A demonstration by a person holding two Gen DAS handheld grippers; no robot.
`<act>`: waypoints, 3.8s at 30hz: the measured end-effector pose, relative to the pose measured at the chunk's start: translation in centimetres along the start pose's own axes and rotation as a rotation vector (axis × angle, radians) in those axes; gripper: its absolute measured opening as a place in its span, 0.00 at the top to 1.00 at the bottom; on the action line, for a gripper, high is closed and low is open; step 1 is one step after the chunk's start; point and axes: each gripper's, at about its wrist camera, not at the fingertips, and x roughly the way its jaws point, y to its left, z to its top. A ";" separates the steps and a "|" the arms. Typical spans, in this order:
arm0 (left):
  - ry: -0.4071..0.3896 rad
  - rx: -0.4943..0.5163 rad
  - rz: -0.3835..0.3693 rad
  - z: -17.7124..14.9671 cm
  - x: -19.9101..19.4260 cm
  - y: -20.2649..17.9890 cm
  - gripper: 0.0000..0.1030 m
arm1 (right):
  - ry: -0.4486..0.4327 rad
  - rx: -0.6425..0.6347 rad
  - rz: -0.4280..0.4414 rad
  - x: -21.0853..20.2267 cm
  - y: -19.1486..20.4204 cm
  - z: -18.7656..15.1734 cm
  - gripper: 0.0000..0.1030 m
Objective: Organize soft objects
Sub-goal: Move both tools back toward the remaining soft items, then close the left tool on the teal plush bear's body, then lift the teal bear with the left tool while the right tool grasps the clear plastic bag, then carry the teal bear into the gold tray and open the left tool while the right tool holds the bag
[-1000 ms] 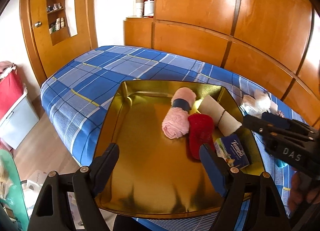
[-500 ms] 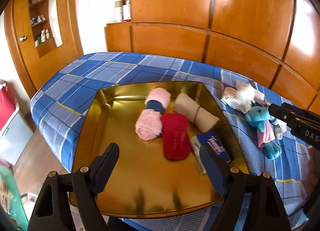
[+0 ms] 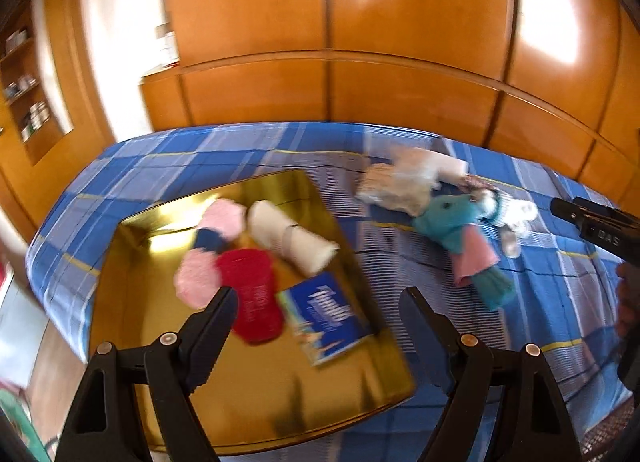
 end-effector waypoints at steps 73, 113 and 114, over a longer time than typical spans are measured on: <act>0.119 0.258 -0.419 -4.3 8.8 -14.1 0.64 | 0.312 0.133 0.438 11.3 5.4 9.8 0.33; 0.091 0.223 -0.393 -2.7 5.0 -13.9 0.70 | 0.325 0.006 0.187 4.7 -0.6 -5.2 0.64; 0.081 0.213 -0.395 -2.4 4.5 -13.6 0.70 | 0.323 0.000 0.184 4.8 -0.6 -5.3 0.64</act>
